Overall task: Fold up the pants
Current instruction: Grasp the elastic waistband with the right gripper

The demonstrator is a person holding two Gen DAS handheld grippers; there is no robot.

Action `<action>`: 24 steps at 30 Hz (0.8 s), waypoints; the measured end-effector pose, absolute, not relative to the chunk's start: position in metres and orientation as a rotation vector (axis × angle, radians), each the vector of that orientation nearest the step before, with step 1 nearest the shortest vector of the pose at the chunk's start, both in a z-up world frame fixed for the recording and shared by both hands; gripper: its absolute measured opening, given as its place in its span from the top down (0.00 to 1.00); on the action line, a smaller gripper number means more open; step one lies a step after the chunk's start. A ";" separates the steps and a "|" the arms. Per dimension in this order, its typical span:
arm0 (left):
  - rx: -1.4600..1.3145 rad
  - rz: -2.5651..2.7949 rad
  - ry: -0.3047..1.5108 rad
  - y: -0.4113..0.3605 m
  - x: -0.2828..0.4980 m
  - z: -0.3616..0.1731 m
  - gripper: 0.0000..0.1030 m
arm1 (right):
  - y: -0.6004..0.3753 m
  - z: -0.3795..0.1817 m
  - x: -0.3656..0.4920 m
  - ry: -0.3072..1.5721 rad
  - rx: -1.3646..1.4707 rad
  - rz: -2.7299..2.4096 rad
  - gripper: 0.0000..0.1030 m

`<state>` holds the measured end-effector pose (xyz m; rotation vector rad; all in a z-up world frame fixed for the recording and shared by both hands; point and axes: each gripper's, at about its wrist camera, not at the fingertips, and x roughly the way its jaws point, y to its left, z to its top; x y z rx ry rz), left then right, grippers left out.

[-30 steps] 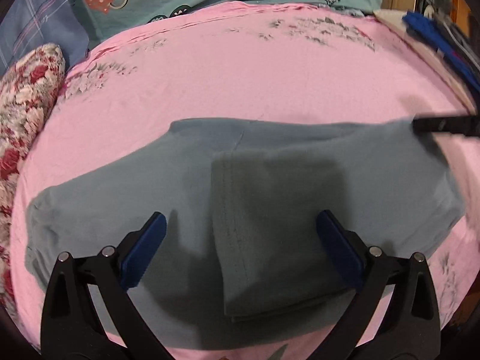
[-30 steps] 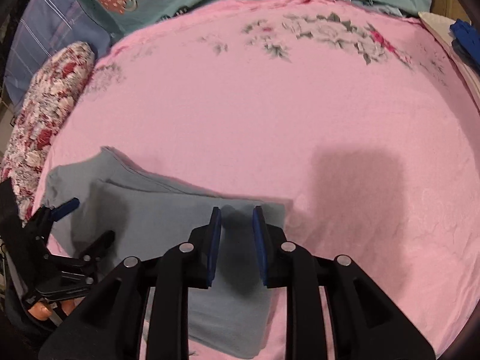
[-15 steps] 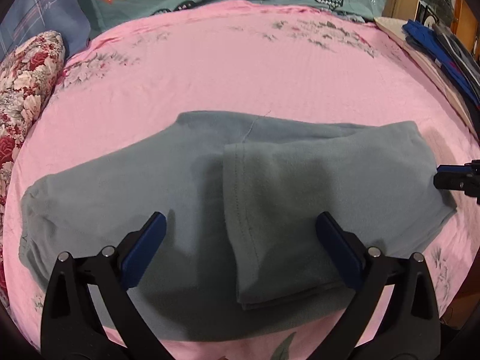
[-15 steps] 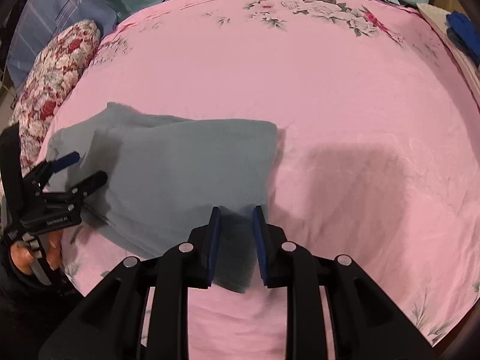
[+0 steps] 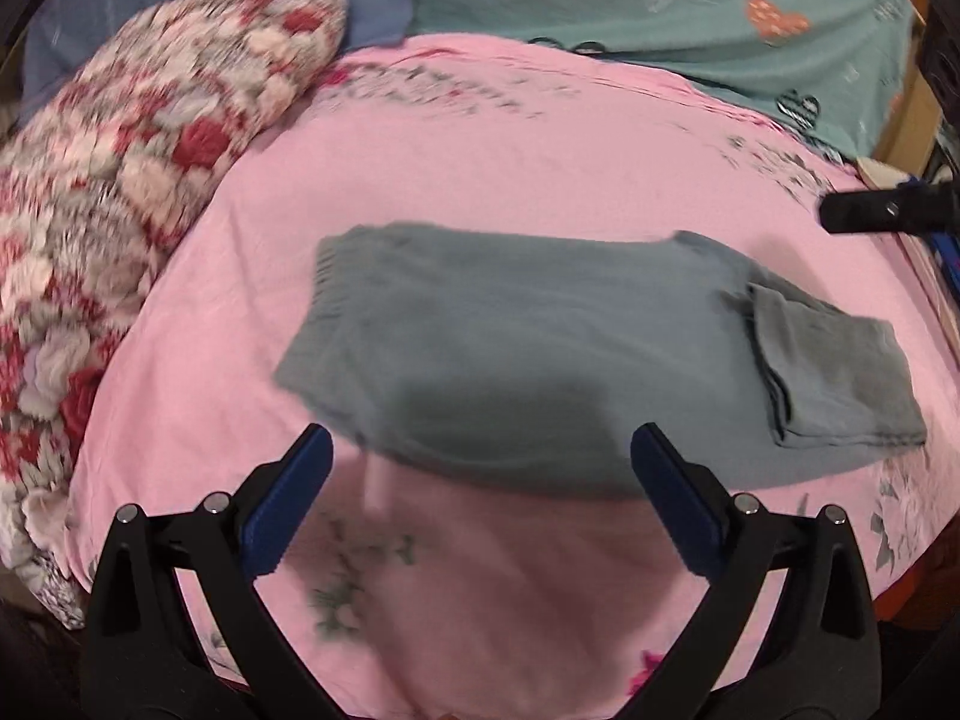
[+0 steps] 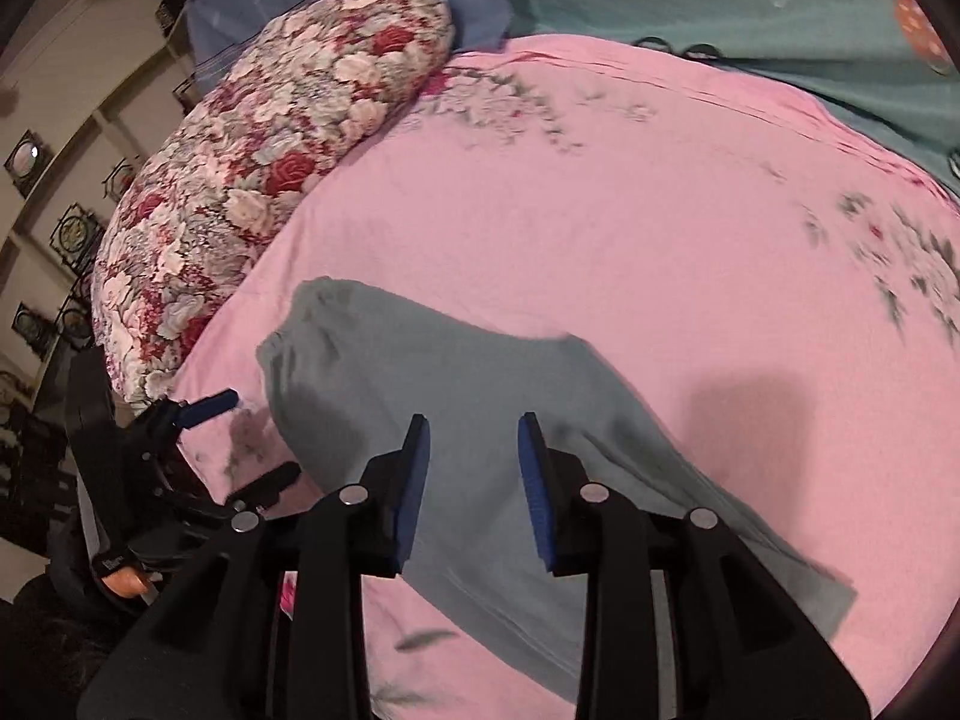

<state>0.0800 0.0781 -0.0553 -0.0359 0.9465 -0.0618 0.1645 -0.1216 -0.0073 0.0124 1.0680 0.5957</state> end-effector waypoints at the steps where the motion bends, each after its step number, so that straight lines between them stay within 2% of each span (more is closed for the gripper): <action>1: -0.052 -0.047 0.948 0.086 0.082 -0.057 0.02 | -0.105 -0.009 0.173 1.077 0.015 0.630 0.67; 8: -0.197 -0.041 0.965 0.126 0.104 -0.069 0.02 | 0.015 -0.034 0.223 1.163 -0.098 0.743 0.65; 9: -0.222 -0.052 0.966 0.130 0.108 -0.070 0.04 | 0.026 -0.039 0.229 1.176 -0.122 0.752 0.65; 11: -0.252 -0.095 0.973 0.130 0.111 -0.071 0.15 | 0.046 -0.048 0.238 1.197 -0.153 0.777 0.65; 13: -0.263 -0.121 0.978 0.129 0.112 -0.071 0.18 | 0.059 -0.050 0.245 1.199 -0.163 0.813 0.64; 16: -0.272 -0.128 0.971 0.133 0.111 -0.069 0.18 | 0.081 -0.050 0.251 1.180 -0.237 0.852 0.55; 24: -0.355 -0.124 0.982 0.152 0.117 -0.082 0.19 | 0.121 -0.075 0.253 1.226 -0.423 0.889 0.55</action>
